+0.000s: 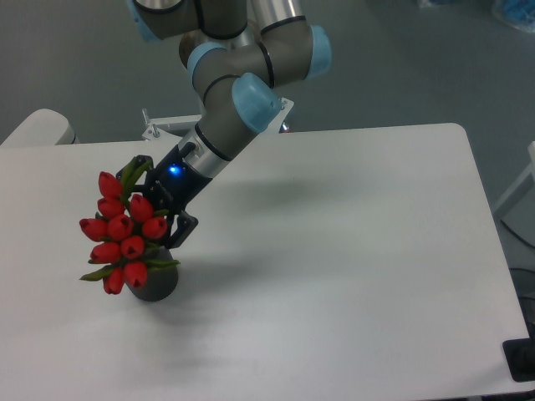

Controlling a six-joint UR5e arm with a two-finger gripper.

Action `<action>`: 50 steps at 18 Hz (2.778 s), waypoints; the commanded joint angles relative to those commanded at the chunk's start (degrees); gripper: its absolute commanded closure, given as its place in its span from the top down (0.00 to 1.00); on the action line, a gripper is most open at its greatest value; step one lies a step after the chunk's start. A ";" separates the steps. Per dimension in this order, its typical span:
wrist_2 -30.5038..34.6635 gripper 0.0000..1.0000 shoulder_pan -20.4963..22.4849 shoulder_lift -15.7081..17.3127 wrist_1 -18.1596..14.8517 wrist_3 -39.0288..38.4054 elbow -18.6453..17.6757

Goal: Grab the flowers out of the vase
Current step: 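Close the gripper on the tulip stems, then lift the gripped tulips straight up out of the grey vase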

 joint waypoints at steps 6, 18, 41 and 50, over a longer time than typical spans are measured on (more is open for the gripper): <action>-0.09 0.64 0.17 0.00 0.00 0.09 0.18; -0.26 0.36 0.88 0.09 0.00 0.44 0.44; -4.83 0.29 2.81 4.92 0.00 -10.27 5.01; -4.83 0.28 3.25 7.21 -0.09 -16.17 7.99</action>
